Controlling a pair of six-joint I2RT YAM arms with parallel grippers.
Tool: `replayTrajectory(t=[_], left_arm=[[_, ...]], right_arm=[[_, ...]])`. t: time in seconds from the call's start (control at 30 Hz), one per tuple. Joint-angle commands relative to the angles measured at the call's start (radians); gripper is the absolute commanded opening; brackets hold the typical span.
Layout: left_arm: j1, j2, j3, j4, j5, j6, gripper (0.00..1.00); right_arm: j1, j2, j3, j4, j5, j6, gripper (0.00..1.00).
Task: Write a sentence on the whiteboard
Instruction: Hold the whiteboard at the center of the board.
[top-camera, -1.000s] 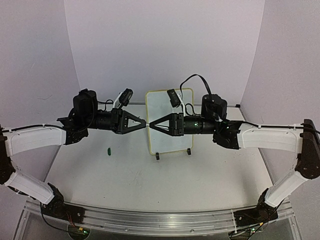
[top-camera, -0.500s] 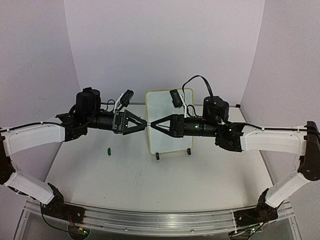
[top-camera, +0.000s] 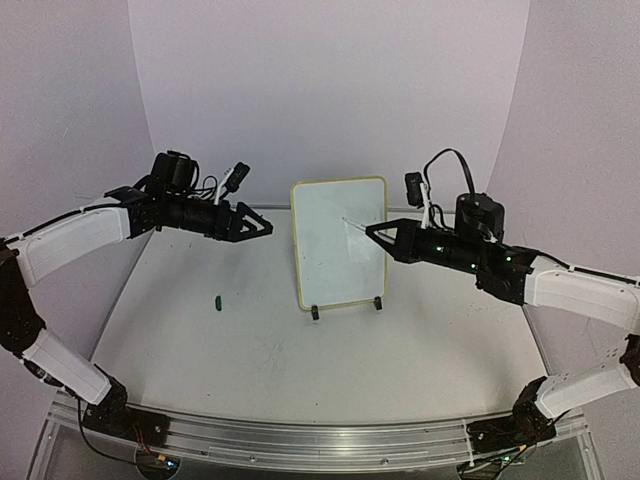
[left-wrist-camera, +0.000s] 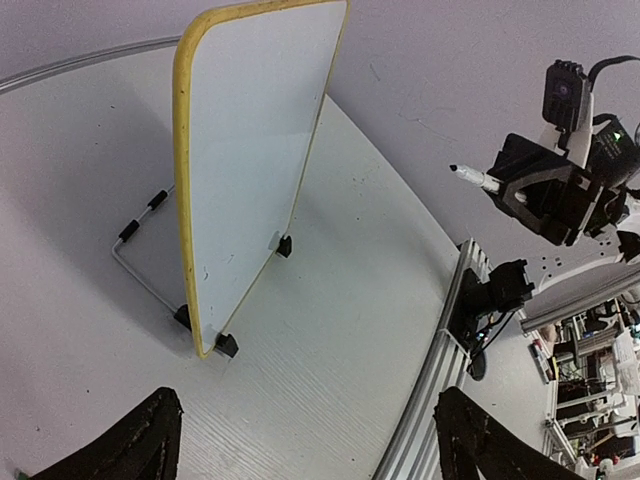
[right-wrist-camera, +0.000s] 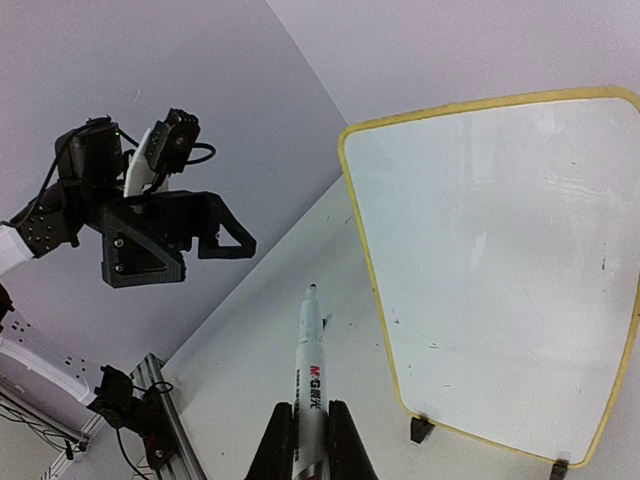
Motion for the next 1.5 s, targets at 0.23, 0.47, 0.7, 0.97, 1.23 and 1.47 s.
replayTrajectory(t=[0.23, 0.47, 0.7, 0.97, 1.23, 1.47], left_arm=[[0.042, 0.194, 0.121, 0.155, -0.001, 0.185, 0.88], [0.078, 0.298, 0.140, 0.279, 0.101, 0.128, 0.88], [0.079, 0.374, 0.209, 0.276, 0.119, 0.147, 0.88], [0.079, 0.456, 0.308, 0.192, 0.144, 0.217, 0.88], [0.078, 0.486, 0.329, 0.194, 0.171, 0.232, 0.86], [0.073, 0.509, 0.355, 0.202, 0.212, 0.201, 0.70]], right_arm=[[-0.104, -0.008, -0.081, 0.073, -0.208, -0.027, 0.00], [-0.104, -0.093, -0.134, 0.036, -0.159, -0.026, 0.00], [-0.103, -0.075, -0.084, -0.057, -0.134, -0.044, 0.00], [-0.093, -0.032, -0.065, -0.003, -0.154, -0.024, 0.00], [-0.091, 0.002, -0.040, 0.070, -0.199, -0.028, 0.00], [-0.089, 0.053, -0.018, 0.113, -0.232, -0.021, 0.00]])
